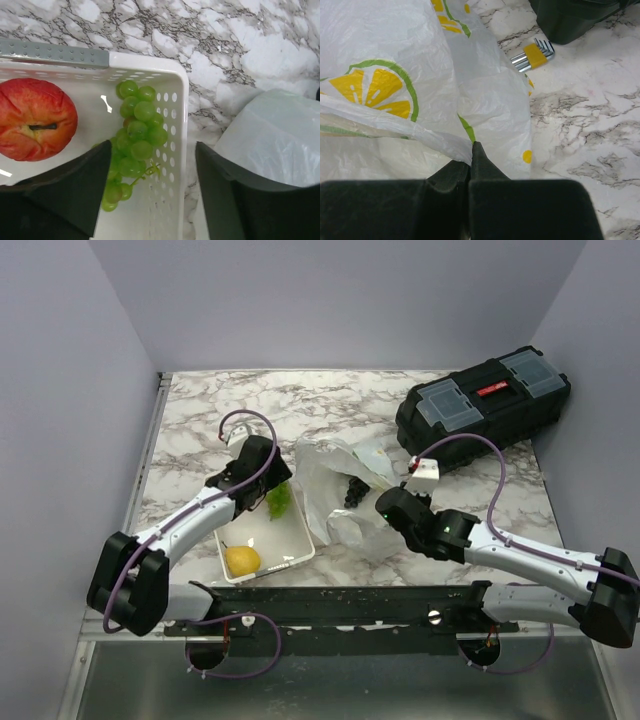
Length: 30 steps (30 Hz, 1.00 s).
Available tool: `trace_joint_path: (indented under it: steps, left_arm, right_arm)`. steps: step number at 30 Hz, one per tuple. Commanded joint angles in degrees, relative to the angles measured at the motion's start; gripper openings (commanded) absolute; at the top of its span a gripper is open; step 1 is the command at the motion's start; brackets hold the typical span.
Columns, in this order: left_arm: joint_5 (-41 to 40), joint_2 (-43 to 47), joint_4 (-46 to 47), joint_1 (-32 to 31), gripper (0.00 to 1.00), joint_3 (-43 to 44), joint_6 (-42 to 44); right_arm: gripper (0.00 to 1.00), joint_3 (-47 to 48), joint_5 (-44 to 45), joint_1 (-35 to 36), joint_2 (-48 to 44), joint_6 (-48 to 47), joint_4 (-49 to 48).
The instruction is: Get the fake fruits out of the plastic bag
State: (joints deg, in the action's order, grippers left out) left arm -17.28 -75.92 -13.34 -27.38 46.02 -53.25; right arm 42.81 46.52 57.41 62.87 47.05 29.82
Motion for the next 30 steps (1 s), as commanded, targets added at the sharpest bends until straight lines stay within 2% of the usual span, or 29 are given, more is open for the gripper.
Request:
trace_joint_path:
  steps: [1, 2, 6, 11, 16, 19, 23, 27, 30]
  left_arm:
    - [0.4, 3.7, -2.2, 0.3, 0.76, -0.6, 1.2]
    - [0.6, 4.8, -2.9, 0.3, 0.79, -0.7, 1.7]
    - [6.0, 10.7, -2.7, 0.3, 0.81, -2.1, 7.0]
    - [24.6, 20.0, 4.5, 0.4, 0.81, -6.0, 15.5]
    - [39.5, 28.4, 18.4, 0.4, 0.79, -15.1, 12.9]
    - [46.0, 31.0, 30.2, 0.4, 0.77, -22.3, 9.2]
    - [50.1, 33.9, 40.1, 0.2, 0.76, -28.9, 5.1]
    - [57.9, 31.8, 44.4, -0.3, 0.79, -28.5, 5.2]
    - [64.0, 28.0, 48.3, -2.6, 0.78, -27.0, 4.9]
  right_arm:
    - [0.01, 0.4, -0.2, 0.0, 0.2, -0.6, -1.1]
    - [0.01, 0.2, -0.2, 0.0, 0.1, -0.7, -1.2]
    - [0.01, 0.6, -0.3, 0.0, -0.3, -1.6, -0.8]
    - [0.05, -0.1, -1.3, 0.0, -1.2, -1.7, -1.2]
    - [0.23, 0.8, -3.5, 0.0, -1.4, -2.2, -0.7]
    - [0.28, 1.8, -3.5, 0.0, -1.7, -2.6, 0.2]
    - [0.36, 3.7, -4.1, 0.0, -2.4, -3.7, 1.5]
    - [0.43, 4.6, -4.5, 0.0, -3.3, -4.7, 2.1]
    - [0.45, 5.1, -5.5, 0.0, -3.7, -5.5, 2.2]
